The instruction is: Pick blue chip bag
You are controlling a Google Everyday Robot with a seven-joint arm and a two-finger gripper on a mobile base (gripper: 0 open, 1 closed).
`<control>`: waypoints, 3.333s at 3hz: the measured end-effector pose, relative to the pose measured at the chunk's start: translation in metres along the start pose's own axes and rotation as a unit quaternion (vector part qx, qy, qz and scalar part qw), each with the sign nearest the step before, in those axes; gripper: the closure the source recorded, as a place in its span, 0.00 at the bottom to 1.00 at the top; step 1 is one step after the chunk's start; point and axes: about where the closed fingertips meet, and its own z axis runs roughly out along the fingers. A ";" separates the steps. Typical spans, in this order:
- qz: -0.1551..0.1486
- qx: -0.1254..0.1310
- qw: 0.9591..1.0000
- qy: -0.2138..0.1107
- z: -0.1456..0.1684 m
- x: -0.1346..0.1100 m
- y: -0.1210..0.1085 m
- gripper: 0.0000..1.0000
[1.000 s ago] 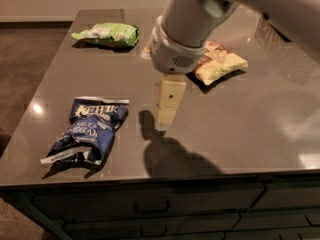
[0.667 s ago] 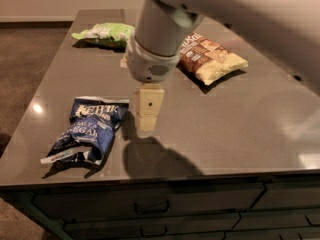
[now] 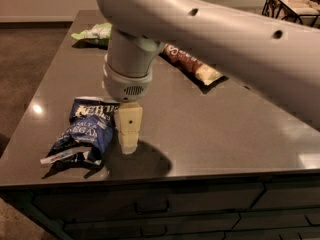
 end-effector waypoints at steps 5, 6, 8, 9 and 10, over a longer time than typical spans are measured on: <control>-0.038 -0.060 0.997 -0.008 0.036 -0.035 0.009 0.64; -0.028 -0.053 0.998 -0.027 0.021 -0.035 0.002 0.87; 0.021 -0.006 0.995 -0.098 -0.066 -0.003 -0.042 1.00; 0.045 0.027 0.991 -0.126 -0.111 0.021 -0.069 1.00; 0.043 0.052 0.989 -0.134 -0.130 0.019 -0.078 1.00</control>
Offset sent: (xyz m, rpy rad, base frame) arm -0.0159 0.0418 -0.0317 -0.0620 0.0697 0.1165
